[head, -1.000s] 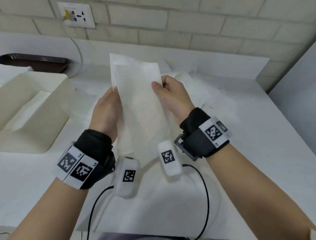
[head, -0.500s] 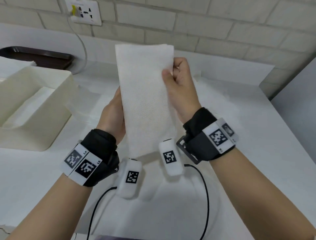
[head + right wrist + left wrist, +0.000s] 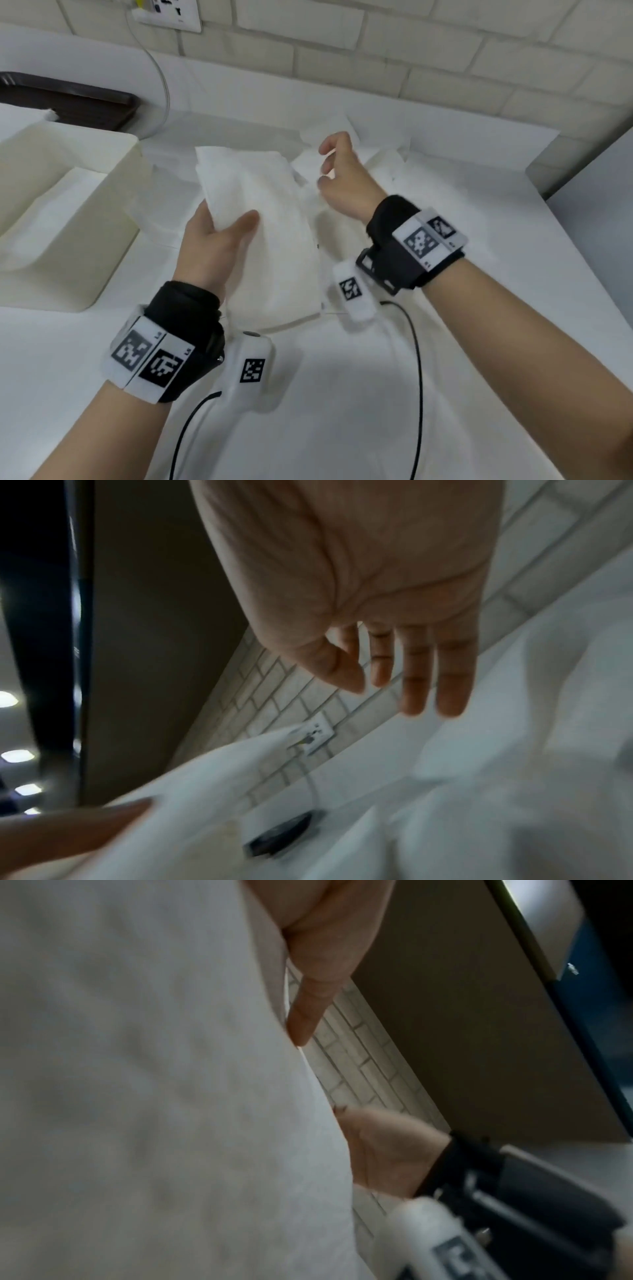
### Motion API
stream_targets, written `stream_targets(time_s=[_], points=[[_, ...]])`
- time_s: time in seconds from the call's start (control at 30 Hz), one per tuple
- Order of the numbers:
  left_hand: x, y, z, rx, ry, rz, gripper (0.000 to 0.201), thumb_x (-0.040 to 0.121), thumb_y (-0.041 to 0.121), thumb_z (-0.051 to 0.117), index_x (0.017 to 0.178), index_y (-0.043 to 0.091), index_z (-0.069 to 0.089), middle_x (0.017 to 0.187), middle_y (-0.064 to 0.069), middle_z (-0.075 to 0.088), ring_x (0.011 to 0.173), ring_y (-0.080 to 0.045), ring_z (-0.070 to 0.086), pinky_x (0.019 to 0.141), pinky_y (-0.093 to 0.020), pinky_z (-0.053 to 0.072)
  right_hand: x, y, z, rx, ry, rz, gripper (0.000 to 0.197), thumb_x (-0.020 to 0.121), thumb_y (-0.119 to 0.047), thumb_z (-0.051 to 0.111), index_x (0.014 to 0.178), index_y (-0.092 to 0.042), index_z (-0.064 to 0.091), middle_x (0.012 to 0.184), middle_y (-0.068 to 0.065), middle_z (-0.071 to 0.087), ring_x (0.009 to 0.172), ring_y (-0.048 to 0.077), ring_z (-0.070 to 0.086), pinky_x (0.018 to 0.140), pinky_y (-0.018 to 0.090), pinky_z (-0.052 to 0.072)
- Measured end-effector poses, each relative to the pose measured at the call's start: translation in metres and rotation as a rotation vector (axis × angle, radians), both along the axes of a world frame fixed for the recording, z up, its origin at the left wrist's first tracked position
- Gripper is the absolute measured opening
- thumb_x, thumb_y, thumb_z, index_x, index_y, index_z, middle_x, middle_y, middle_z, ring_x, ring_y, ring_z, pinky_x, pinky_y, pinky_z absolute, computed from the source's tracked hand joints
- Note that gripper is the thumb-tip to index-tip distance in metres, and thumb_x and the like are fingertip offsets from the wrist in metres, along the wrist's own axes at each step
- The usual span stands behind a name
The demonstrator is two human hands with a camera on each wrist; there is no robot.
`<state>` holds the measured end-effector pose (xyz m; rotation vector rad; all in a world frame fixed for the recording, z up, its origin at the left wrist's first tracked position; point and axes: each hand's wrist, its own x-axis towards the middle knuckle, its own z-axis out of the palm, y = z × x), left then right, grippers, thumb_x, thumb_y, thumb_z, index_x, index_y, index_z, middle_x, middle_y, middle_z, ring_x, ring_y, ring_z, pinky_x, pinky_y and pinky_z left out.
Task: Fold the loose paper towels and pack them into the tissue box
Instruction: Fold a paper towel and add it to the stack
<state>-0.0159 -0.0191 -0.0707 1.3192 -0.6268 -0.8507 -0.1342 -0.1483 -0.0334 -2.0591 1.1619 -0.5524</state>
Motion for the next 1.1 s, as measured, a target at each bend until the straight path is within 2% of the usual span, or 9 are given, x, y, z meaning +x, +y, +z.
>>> stream_targets(time_s=[0.1, 0.17, 0.27, 0.5, 0.67, 0.77, 0.83, 0.97, 1.1], points=[[0.015, 0.002, -0.004, -0.005, 0.092, 0.029, 0.032, 0.087, 0.005, 0.059, 0.117, 0.016, 0.055, 0.100, 0.004, 0.067, 0.088, -0.014, 0.065, 0.076, -0.029, 0.051, -0.012, -0.042, -0.005, -0.260, 0.476, -0.054, 0.055, 0.076, 0.007, 0.047, 0.124, -0.018, 0.036, 0.134, 0.007, 0.029, 0.122, 0.025, 0.031, 0.094, 0.031, 0.033], [0.022, 0.003, -0.006, 0.003, 0.119, 0.033, 0.028, 0.088, 0.005, 0.057, 0.113, 0.018, 0.056, 0.097, 0.005, 0.067, 0.085, -0.013, 0.064, 0.072, -0.027, 0.050, -0.017, -0.064, -0.016, -0.334, 0.662, -0.057, 0.069, 0.074, 0.007, 0.048, 0.134, -0.025, 0.032, 0.149, 0.004, 0.017, 0.138, 0.027, 0.013, 0.107, 0.043, 0.022], [0.031, 0.003, -0.010, 0.013, 0.139, 0.024, 0.025, 0.089, 0.003, 0.051, 0.104, 0.021, 0.059, 0.092, 0.005, 0.067, 0.079, -0.011, 0.064, 0.069, -0.024, 0.049, -0.022, -0.087, -0.030, -0.372, 0.845, 0.052, 0.072, 0.081, 0.005, 0.047, 0.140, -0.031, 0.028, 0.156, -0.001, 0.008, 0.144, 0.023, -0.001, 0.112, 0.051, 0.007], [0.036, 0.006, -0.016, 0.038, 0.157, -0.015, 0.028, 0.089, 0.001, 0.047, 0.096, 0.023, 0.062, 0.092, 0.003, 0.067, 0.079, -0.014, 0.063, 0.074, -0.027, 0.049, -0.024, -0.101, -0.035, -0.630, 1.004, 0.142, 0.073, 0.085, 0.005, 0.041, 0.146, -0.028, 0.017, 0.156, 0.001, 0.008, 0.143, 0.024, 0.012, 0.111, 0.051, 0.014], [0.039, 0.005, -0.016, 0.017, 0.155, 0.003, 0.026, 0.092, 0.005, 0.044, 0.097, 0.024, 0.061, 0.092, 0.004, 0.066, 0.079, -0.012, 0.062, 0.075, -0.027, 0.048, -0.017, -0.104, -0.024, -0.595, 0.830, 0.112, 0.035, 0.098, -0.014, 0.033, 0.129, -0.017, 0.049, 0.136, 0.008, 0.049, 0.119, 0.029, 0.049, 0.098, 0.040, 0.033], [0.040, 0.002, -0.014, 0.002, 0.143, 0.036, 0.029, 0.094, 0.006, 0.040, 0.112, 0.022, 0.056, 0.097, 0.005, 0.064, 0.086, -0.012, 0.061, 0.078, -0.026, 0.048, -0.013, -0.089, 0.002, -0.418, 0.411, -0.065, 0.027, 0.100, -0.022, 0.036, 0.097, -0.008, 0.059, 0.098, 0.014, 0.062, 0.096, 0.028, 0.055, 0.079, 0.028, 0.037], [0.040, -0.002, -0.012, -0.013, 0.130, 0.046, 0.036, 0.094, 0.005, 0.039, 0.125, 0.020, 0.051, 0.104, 0.006, 0.064, 0.093, -0.012, 0.061, 0.081, -0.026, 0.049, -0.014, -0.072, 0.020, -0.271, 0.073, -0.078, 0.021, 0.098, -0.019, 0.041, 0.081, -0.014, 0.051, 0.078, 0.002, 0.056, 0.082, 0.018, 0.050, 0.066, 0.023, 0.035], [0.035, -0.009, -0.008, -0.024, 0.128, 0.021, 0.041, 0.096, 0.006, 0.039, 0.134, 0.020, 0.045, 0.117, 0.003, 0.063, 0.105, -0.016, 0.061, 0.088, -0.032, 0.049, -0.020, -0.025, 0.042, 0.092, -0.604, 0.108, 0.014, 0.094, -0.006, 0.049, 0.097, -0.013, 0.059, 0.093, -0.006, 0.065, 0.086, 0.006, 0.064, 0.083, 0.021, 0.052], [0.018, -0.014, 0.000, -0.031, 0.119, -0.048, 0.030, 0.098, 0.011, 0.039, 0.124, 0.021, 0.052, 0.122, -0.002, 0.062, 0.111, -0.021, 0.060, 0.096, -0.039, 0.047, -0.025, 0.005, 0.035, 0.193, -0.586, 0.056, 0.017, 0.097, -0.015, 0.044, 0.101, -0.014, 0.061, 0.097, -0.003, 0.068, 0.091, 0.011, 0.066, 0.085, 0.028, 0.053]])
